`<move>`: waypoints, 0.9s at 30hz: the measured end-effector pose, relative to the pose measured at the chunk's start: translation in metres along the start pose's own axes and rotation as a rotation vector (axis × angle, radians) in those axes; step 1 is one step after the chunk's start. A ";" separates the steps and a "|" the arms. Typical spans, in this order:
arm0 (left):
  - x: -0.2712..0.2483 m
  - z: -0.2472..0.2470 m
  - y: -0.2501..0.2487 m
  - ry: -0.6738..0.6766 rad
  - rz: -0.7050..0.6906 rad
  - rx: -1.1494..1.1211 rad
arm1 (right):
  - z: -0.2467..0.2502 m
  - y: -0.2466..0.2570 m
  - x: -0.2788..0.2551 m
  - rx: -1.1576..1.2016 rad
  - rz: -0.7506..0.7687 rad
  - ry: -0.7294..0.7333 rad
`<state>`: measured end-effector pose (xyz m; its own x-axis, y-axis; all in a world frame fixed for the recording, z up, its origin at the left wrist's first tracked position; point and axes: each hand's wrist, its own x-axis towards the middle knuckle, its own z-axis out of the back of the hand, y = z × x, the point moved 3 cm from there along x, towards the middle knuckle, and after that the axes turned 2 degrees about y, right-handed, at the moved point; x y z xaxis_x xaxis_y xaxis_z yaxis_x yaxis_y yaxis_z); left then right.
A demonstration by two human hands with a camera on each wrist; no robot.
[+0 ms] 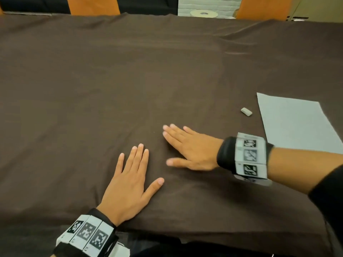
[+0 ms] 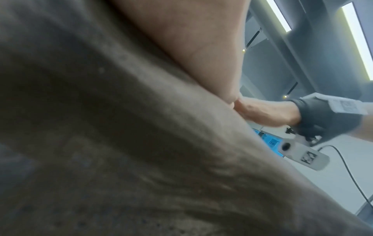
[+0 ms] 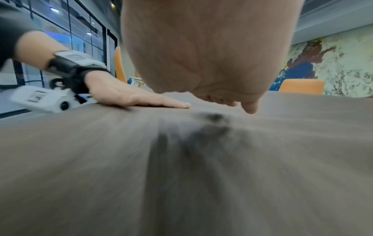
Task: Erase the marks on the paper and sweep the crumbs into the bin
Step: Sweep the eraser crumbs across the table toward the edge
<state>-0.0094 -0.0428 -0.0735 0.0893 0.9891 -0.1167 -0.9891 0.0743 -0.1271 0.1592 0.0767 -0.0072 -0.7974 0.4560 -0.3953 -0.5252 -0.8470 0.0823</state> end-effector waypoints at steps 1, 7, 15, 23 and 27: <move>0.000 0.000 0.000 0.004 0.007 0.001 | 0.007 0.002 0.014 -0.007 -0.018 -0.030; -0.001 0.003 -0.001 -0.007 0.026 -0.061 | 0.005 0.033 0.074 0.051 -0.063 0.077; -0.001 -0.004 0.003 -0.056 0.025 -0.053 | -0.026 0.000 -0.012 0.066 -0.091 0.134; 0.026 0.034 0.009 -0.074 0.092 -0.156 | -0.036 -0.063 -0.092 0.253 -0.361 -0.011; 0.072 0.045 0.002 0.137 0.122 -0.067 | -0.055 -0.066 -0.093 0.210 -0.436 0.105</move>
<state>-0.0101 0.0347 -0.0379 -0.0114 0.9635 -0.2676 -0.9840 -0.0584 -0.1686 0.2838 0.0751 -0.0264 -0.4611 0.7167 -0.5233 -0.8606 -0.5048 0.0670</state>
